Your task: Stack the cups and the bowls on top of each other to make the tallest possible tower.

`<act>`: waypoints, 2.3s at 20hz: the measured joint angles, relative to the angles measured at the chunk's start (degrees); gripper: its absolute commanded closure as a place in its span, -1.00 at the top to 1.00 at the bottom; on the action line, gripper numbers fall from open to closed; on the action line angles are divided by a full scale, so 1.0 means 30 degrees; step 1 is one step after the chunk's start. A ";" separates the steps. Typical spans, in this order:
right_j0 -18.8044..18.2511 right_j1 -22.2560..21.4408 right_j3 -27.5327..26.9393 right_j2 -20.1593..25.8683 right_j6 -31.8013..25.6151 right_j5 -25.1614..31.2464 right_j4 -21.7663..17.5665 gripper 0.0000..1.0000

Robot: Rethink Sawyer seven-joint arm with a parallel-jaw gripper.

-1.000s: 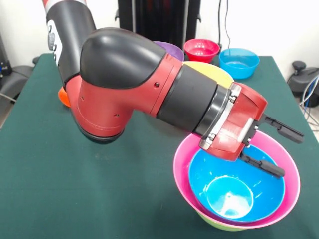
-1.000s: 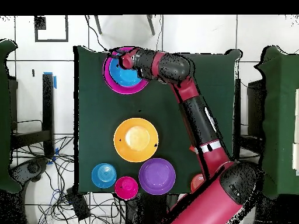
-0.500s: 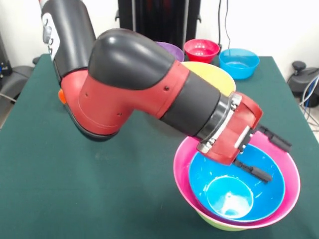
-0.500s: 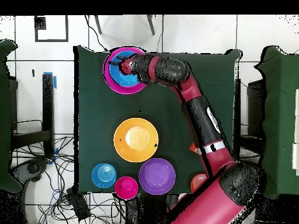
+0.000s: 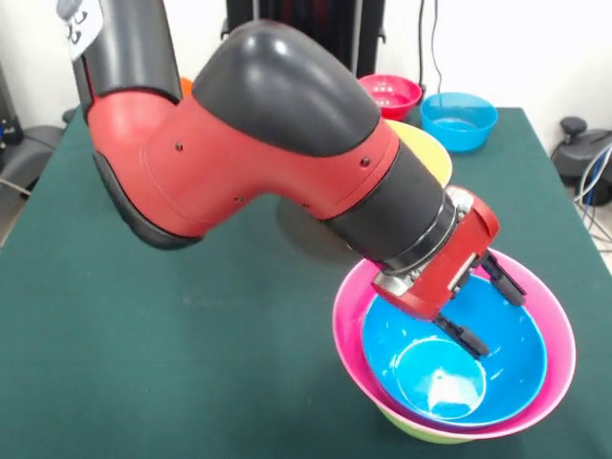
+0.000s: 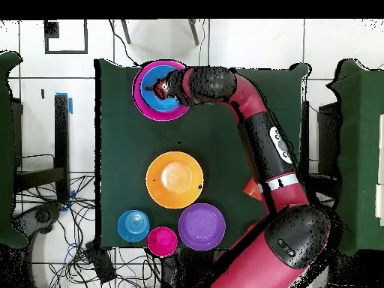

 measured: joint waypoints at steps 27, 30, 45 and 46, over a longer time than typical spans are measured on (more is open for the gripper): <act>0.2181 -1.0477 0.0393 -0.4883 0.4817 0.8572 0.2404 1.00; 0.2441 -1.1360 0.0398 -0.5798 0.4817 0.8903 0.1141 1.00; 0.3289 -1.3231 0.0857 -1.0392 0.5323 0.6937 -0.2770 1.00; 0.3338 -1.3223 0.0904 -1.0563 0.5414 0.6731 -0.2817 1.00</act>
